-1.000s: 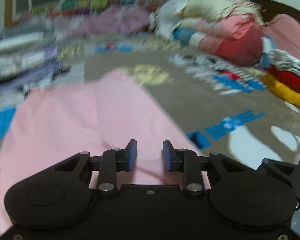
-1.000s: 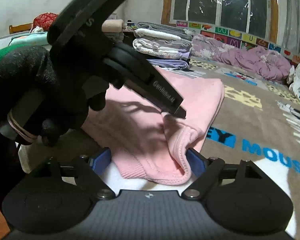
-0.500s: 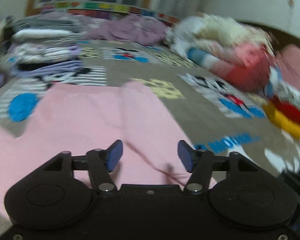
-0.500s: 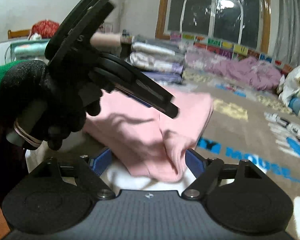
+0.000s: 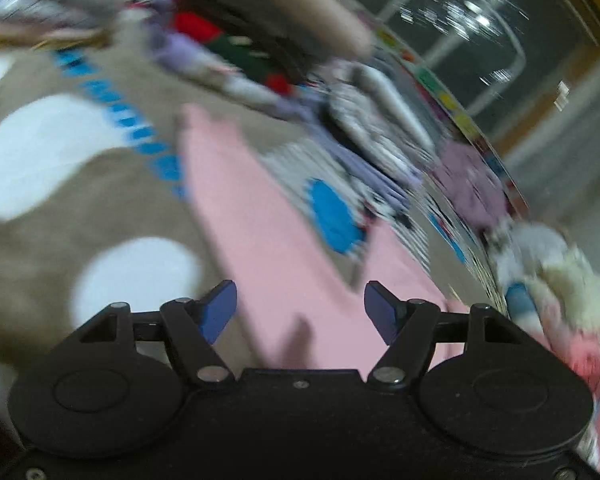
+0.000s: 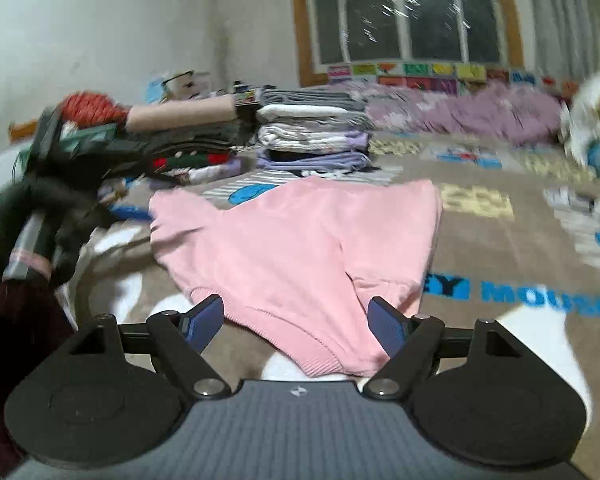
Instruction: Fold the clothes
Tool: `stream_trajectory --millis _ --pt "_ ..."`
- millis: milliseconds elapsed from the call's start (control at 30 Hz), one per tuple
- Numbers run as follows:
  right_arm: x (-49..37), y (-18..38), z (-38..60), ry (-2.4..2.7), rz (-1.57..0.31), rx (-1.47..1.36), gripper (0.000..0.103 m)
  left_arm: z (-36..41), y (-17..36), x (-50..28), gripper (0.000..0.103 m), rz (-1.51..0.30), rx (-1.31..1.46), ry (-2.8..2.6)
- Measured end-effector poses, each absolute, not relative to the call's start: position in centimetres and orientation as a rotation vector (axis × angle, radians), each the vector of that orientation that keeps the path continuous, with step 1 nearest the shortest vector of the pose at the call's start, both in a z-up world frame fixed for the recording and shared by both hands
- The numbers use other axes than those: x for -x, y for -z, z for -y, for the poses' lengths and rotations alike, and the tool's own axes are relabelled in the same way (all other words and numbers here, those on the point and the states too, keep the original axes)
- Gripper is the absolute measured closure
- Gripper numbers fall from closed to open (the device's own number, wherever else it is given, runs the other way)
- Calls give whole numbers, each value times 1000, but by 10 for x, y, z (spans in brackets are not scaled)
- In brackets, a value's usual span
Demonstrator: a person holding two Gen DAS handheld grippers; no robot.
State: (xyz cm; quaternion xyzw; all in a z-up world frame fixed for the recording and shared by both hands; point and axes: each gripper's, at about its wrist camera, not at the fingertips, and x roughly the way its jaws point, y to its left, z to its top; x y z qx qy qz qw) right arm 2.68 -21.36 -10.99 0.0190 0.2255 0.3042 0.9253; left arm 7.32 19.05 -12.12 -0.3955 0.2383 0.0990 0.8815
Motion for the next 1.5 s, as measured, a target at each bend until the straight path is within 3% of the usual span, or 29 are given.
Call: stream_trajectory --millis 367,533,800,867,1000,1233,1500 --pt "-45 117 249 -571 -487 -333 25 -231 142 -81 36 -433 1038 -188" --pt "-45 117 245 -610 -472 -312 25 -250 152 -104 60 -421 1064 -221" --pt "-47 116 246 -609 -467 -320 25 -277 158 -129 61 -390 1121 -196" --pt "-48 116 248 -602 -466 -330 25 -280 157 -136 67 -395 1093 -193" --pt "-50 117 250 -593 -463 -339 25 -274 148 -140 100 -380 1025 -167" --pt "-60 119 253 -612 -445 -391 25 -209 88 -131 102 -277 784 -27" --pt "-75 125 272 -648 -439 -570 25 -79 55 -145 102 -303 397 133"
